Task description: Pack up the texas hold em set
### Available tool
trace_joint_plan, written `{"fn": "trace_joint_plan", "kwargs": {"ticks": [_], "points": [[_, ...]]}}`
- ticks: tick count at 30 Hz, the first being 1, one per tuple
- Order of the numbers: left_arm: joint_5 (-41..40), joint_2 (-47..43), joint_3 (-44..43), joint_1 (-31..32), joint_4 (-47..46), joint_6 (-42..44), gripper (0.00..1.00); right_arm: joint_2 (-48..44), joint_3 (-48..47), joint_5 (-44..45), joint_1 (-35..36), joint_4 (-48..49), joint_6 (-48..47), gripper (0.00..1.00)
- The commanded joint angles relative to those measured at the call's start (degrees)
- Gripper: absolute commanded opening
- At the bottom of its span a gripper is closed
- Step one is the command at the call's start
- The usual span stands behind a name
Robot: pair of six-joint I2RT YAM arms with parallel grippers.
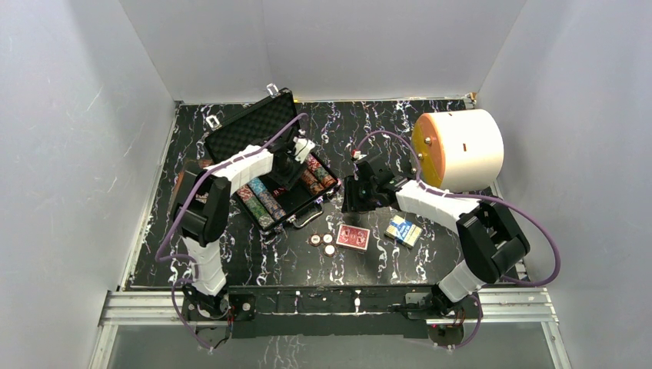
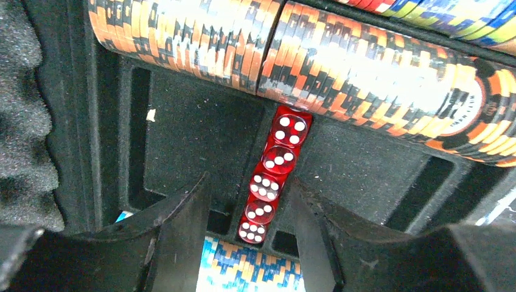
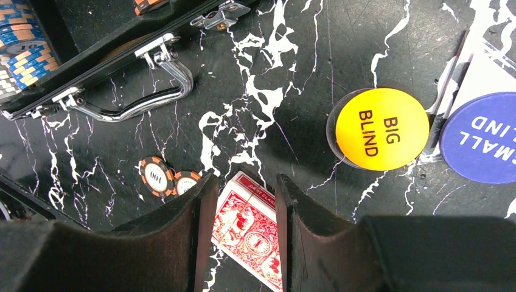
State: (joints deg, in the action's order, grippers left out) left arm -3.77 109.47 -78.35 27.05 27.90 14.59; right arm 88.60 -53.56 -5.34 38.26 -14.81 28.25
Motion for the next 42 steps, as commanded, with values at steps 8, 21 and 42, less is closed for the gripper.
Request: {"fn": "trace_joint_plan", "kwargs": {"ticks": [8, 21, 42], "points": [[6.49, -7.67, -1.51, -0.02, 1.15, -0.23, 0.42, 0.44, -2.87, -0.06, -0.27, 1.45, -0.74, 0.48], [2.57, -3.22, 0.09, 0.02, 2.99, -0.24, 0.13, 0.46, -2.61, 0.07, -0.25, 1.45, -0.82, 0.48], [5.76, -2.62, 3.85, 0.02, 1.43, -1.58, 0.11, 0.67, -3.84, -0.27, -0.26, 1.27, -0.87, 0.48]]}}
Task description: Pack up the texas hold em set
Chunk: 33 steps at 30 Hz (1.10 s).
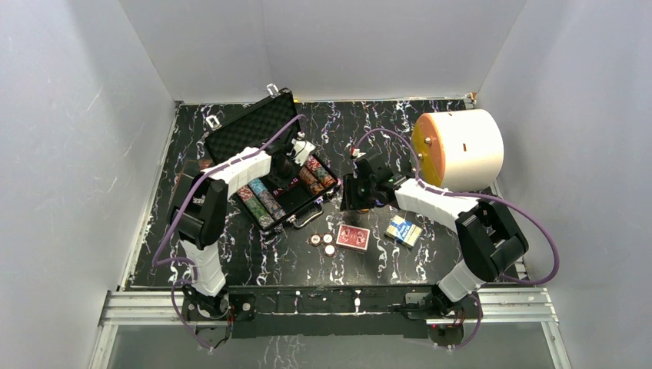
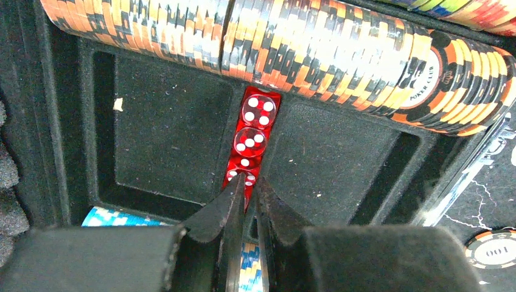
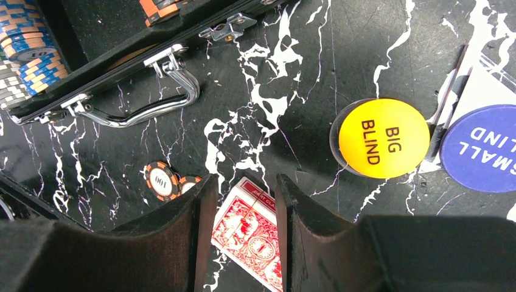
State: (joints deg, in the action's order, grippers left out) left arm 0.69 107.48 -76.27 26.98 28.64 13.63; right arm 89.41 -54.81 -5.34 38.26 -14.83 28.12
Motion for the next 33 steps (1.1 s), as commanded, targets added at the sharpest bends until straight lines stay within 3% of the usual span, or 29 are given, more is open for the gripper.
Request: {"fn": "trace_joint_plan", "kwargs": {"ticks": [1, 7, 15, 20, 24, 26, 27, 33], "points": [[1.11, -0.62, 1.51, 0.09, 0.56, -0.65, 0.11, -0.16, -2.64, -0.16, -0.27, 1.23, -0.78, 0.48], [1.66, -1.94, -2.46, 0.09, -0.31, -0.96, 0.16, -0.82, -3.22, 0.79, -0.27, 0.34, -1.21, 0.49], [0.09, -9.13, -3.48, 0.02, -4.35, -3.47, 0.35, -1.21, -4.96, 1.82, -0.36, -3.61, -6.16, 0.67], [0.24, -15.91, -0.98, 0.00, -5.06, -7.96, 0.44, -1.90, -5.65, 1.54, -0.30, -8.67, -12.81, 0.83], [2.26, -24.08, 4.23, -0.04, -8.43, -13.81, 0.73, -5.89, -4.19, 0.88, -0.29, -10.45, -15.83, 0.93], [3.43, -28.31, 7.97, 0.03, -10.89, -16.96, 0.93, -7.31, -3.45, -0.10, -0.20, -11.35, -16.24, 0.96], [4.00, -30.79, 9.76, -0.02, -12.10, -18.51, 0.98, -7.73, -3.27, -0.81, -0.13, -11.81, -16.21, 0.96], [8.75, -40.32, 16.98, 0.00, -14.33, -29.98, 0.98, -6.27, -2.55, 1.40, 3.69, -15.52, -15.31, 0.95]]}}
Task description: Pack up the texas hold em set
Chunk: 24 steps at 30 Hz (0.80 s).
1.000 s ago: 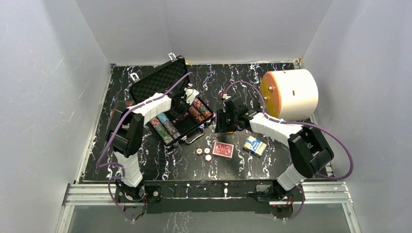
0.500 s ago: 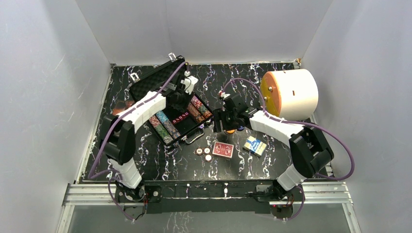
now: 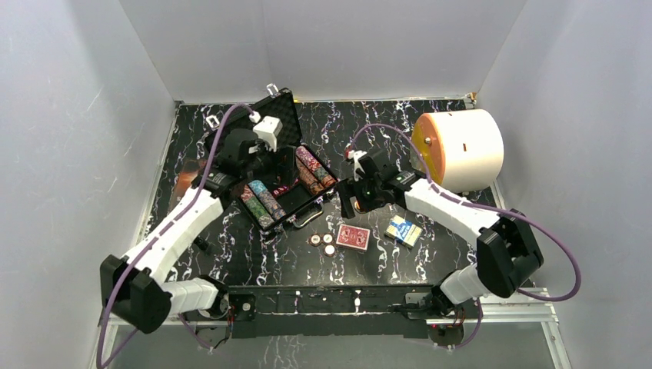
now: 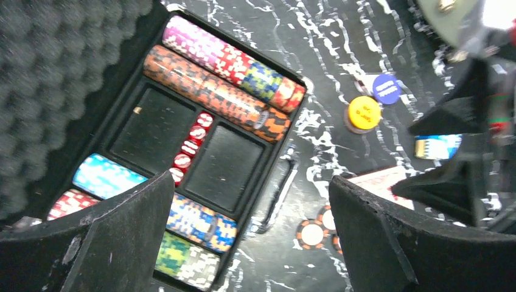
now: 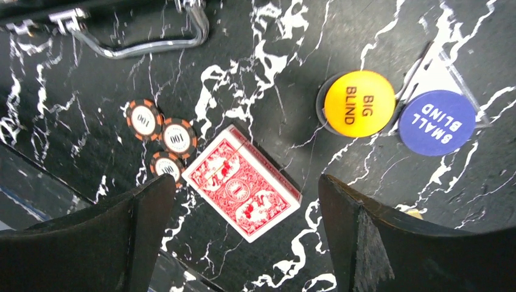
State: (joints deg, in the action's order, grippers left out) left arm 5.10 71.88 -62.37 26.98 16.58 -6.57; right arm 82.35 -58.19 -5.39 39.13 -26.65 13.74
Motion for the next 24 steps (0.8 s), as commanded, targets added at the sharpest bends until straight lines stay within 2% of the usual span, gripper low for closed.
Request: {"fn": "trace_joint_plan", "kwargs": {"ticks": [1, 5, 9, 14, 18, 24], "points": [[3.99, -6.02, 3.85, 0.00, -1.55, -11.87, 0.98, 1.45, 0.76, 3.18, 3.80, -4.36, -0.98, 0.95], [3.61, -8.67, 6.79, -0.70, 2.11, -17.97, 0.98, 3.37, -0.16, 5.42, 7.63, -5.59, -3.05, 0.89], [4.04, -12.01, 10.87, -1.41, 3.53, -24.03, 0.98, 5.39, -1.80, 3.82, 11.81, -5.63, -11.17, 0.87], [-1.19, -17.97, 15.18, -2.51, 6.08, -31.19, 0.98, 11.24, -7.59, 5.47, 12.81, -11.28, -19.35, 0.87], [-5.22, -21.24, 17.03, -3.47, 8.76, -33.29, 0.98, 11.07, -8.86, 7.24, 12.72, -12.87, -24.80, 0.90], [-0.81, -20.78, 17.86, -4.89, 8.55, -34.23, 0.98, 11.73, -6.42, 1.62, 12.72, -15.84, -34.12, 0.90]]}}
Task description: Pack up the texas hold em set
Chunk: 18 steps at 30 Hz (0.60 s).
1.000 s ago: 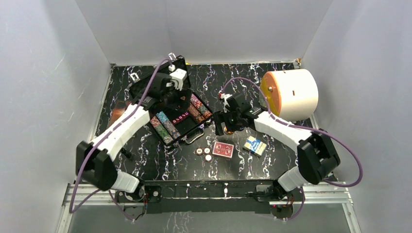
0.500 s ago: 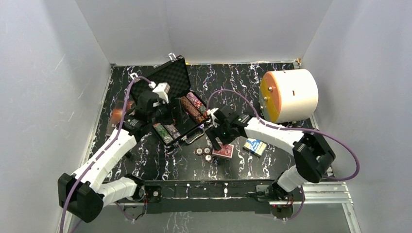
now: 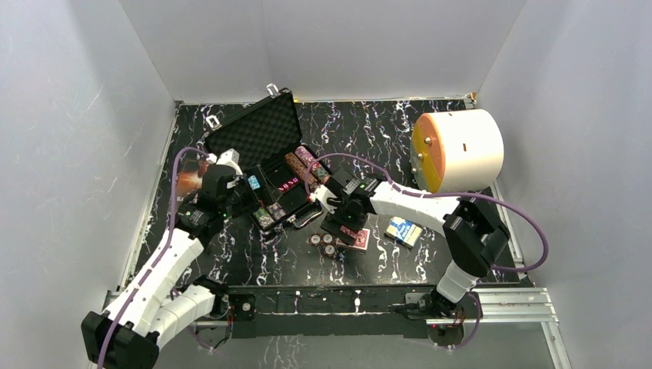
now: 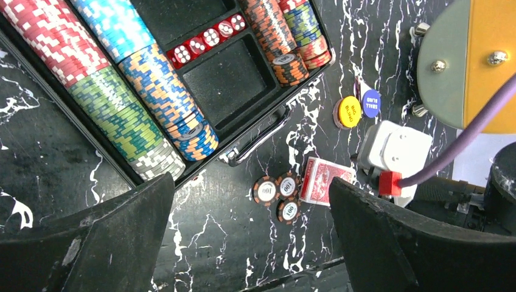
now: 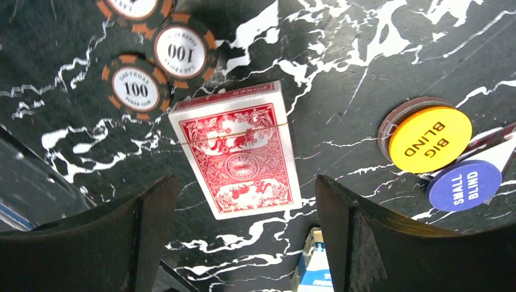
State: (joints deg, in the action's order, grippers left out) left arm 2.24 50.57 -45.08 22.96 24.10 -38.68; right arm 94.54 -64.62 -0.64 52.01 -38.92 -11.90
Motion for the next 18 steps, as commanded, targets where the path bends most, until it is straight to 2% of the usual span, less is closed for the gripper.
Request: {"fn": "trace_joint_plan", "kwargs": {"ticks": [1, 7, 11, 18], "points": [[3.16, 0.80, 0.64, -0.96, 0.62, -2.31, 0.98, -0.25, 0.36, -3.08, -0.13, -3.43, -9.02, 0.90], [6.54, 1.25, 1.29, -1.44, -1.44, -4.12, 0.98, 1.42, 2.52, 2.84, -0.16, 1.85, -9.66, 0.89], [8.05, 0.93, 1.87, -2.05, -2.51, -6.06, 0.98, 4.73, 2.48, 1.57, -0.15, 1.58, -9.78, 0.83], [9.66, -0.03, 1.39, -3.72, -1.07, -8.29, 0.98, 4.75, 3.17, -2.71, -0.15, 2.29, -10.90, 0.74]]}}
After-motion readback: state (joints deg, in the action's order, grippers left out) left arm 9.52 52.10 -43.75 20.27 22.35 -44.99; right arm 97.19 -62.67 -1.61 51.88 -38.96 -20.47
